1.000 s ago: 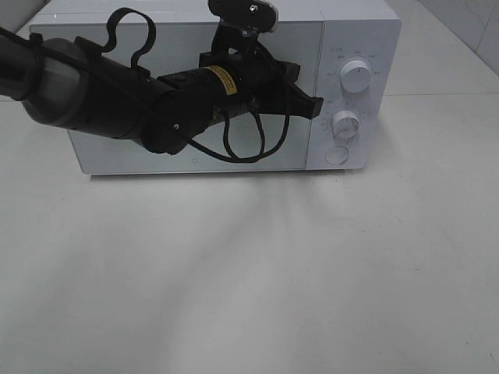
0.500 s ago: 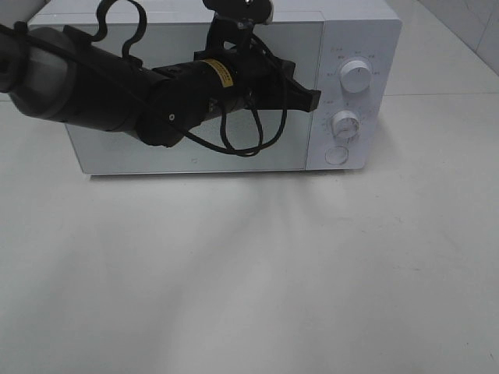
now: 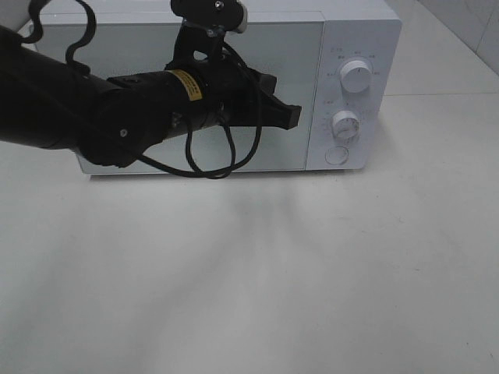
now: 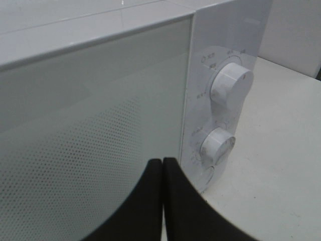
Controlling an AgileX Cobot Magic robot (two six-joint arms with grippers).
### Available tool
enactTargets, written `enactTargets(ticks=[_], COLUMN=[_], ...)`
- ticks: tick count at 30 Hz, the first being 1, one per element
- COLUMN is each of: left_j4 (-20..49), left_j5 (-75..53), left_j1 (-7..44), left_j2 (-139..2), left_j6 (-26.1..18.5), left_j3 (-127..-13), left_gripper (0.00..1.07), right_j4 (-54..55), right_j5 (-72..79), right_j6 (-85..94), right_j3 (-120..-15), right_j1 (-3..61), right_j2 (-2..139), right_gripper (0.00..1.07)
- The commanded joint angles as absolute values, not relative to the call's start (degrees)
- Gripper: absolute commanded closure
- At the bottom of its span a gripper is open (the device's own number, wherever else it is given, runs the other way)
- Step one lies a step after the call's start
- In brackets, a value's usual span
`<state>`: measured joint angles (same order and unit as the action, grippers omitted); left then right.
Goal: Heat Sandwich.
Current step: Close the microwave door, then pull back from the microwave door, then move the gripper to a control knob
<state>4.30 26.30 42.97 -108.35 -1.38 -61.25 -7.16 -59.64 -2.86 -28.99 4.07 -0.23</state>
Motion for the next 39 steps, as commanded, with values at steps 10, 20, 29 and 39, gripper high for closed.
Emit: enactTargets(ticks=[10,20,29,39], left_j4=[4.35,4.35,4.35,3.21], left_j5=[21.49,14.5,4.01,-16.67], left_j1=[43.2,43.2,42.91,37.24], left_j2=[-99.29,-94.37,-91.39,-84.11], left_j6=[-0.86,-0.92,-0.92,-1.03], left_j3=[-54.09,-49.73,-49.33,-49.33], left_gripper=[1.06,1.06,1.04,0.1], right_j4=[-7.28,-7.28,-7.28,-7.28], right_j5=[-59.24,-59.24,-59.24,-59.24], right_j6=[-2.92,-2.92,-2.92,-2.92], right_j3=[-28.99,-28.99,-28.99,-28.99], right_j1=[3.78,3.78,3.78,3.78], right_j2=[-1.78,-1.78,-1.78,-1.78], right_gripper=[0.31,0.31,0.31,0.31])
